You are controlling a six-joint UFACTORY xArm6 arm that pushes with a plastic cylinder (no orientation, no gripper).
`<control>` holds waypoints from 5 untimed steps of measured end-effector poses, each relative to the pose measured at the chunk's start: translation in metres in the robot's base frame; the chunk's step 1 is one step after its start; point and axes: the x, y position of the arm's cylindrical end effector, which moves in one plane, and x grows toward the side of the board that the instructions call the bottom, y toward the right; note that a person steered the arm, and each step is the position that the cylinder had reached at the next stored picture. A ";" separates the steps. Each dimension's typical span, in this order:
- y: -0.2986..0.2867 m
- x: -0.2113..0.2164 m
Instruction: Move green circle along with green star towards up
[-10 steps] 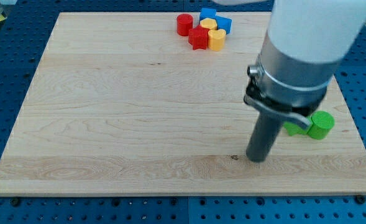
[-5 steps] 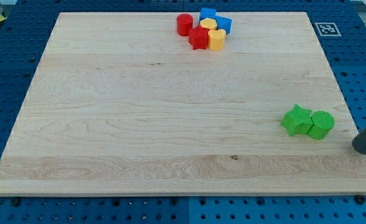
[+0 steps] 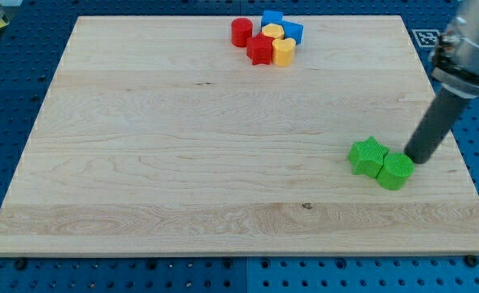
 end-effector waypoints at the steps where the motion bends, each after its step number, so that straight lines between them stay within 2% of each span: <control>1: 0.019 0.011; 3: -0.021 0.044; 5: -0.104 0.027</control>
